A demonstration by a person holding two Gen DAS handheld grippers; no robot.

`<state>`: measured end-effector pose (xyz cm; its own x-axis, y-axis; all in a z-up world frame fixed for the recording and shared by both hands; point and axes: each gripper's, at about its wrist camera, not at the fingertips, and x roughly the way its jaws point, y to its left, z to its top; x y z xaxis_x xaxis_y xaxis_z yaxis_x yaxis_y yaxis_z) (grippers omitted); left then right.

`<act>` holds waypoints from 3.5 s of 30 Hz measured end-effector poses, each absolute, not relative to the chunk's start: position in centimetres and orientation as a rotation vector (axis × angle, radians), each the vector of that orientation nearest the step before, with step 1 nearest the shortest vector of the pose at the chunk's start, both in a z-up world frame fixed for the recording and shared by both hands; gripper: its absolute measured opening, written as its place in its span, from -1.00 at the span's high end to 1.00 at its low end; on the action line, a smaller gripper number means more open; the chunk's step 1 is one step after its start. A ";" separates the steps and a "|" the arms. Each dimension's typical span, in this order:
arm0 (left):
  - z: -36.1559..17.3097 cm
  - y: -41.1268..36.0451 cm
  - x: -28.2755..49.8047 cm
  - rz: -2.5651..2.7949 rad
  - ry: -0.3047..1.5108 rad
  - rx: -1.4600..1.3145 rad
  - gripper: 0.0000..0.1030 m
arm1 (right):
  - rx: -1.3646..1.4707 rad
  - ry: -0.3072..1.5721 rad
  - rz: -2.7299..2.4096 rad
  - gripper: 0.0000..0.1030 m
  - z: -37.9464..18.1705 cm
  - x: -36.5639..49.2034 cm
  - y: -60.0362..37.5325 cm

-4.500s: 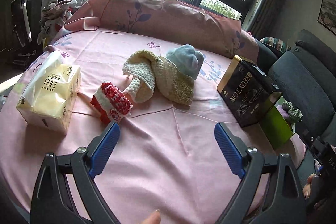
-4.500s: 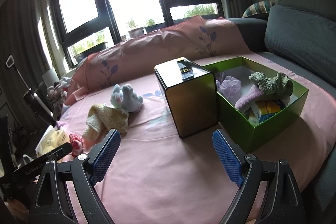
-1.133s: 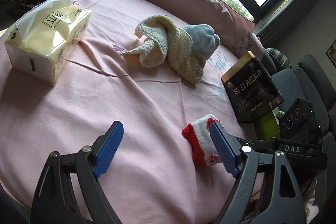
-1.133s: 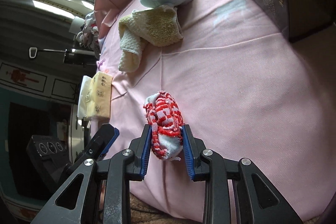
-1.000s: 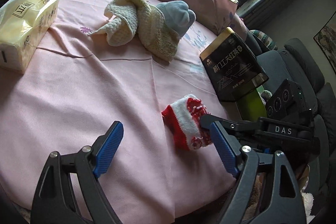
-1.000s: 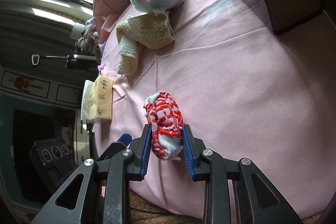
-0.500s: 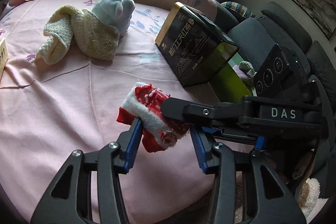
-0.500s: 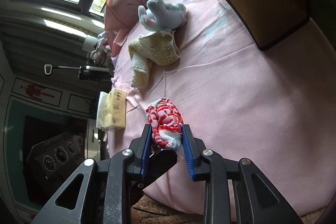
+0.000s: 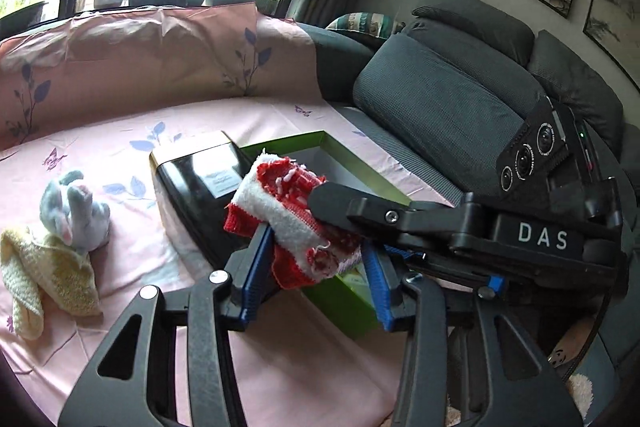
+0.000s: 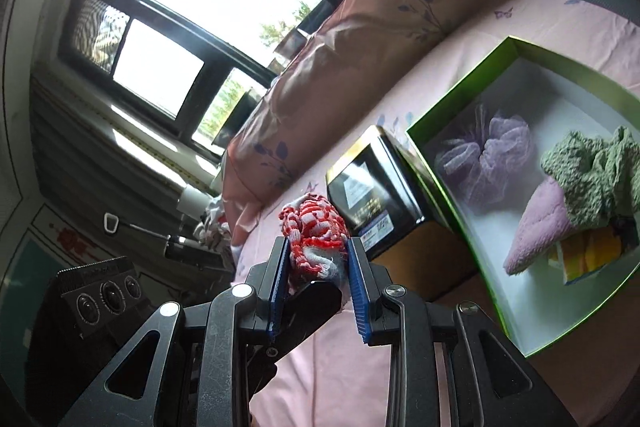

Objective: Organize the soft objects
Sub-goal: 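Carry the red-white sock with the right gripper over the green box, then open the right gripper to drop the sock into the box, then move both tools back toward the cream towel on the bed, then grasp the cream towel with the right gripper and lift it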

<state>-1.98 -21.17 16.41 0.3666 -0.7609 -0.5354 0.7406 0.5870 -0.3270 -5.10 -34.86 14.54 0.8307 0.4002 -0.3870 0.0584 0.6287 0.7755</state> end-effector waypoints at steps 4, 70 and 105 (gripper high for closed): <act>17.1 -25.9 -0.1 -0.967 0.690 0.011 0.18 | 0.916 0.514 0.159 0.41 14.6 -3.6 -38.5; 6.6 5.5 6.3 -0.081 0.930 -0.277 -0.55 | 0.463 0.822 0.235 -0.74 11.8 8.4 -14.3; 6.4 -1.5 4.8 -0.419 1.012 -0.210 -0.14 | 0.542 1.055 0.404 0.55 8.3 8.8 -13.9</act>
<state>4.78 -1.48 6.40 0.4595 -0.4332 -0.7754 0.2414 0.9011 -0.3603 8.81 -13.88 8.30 0.4414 0.5565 -0.7039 -0.0554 0.7999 0.5976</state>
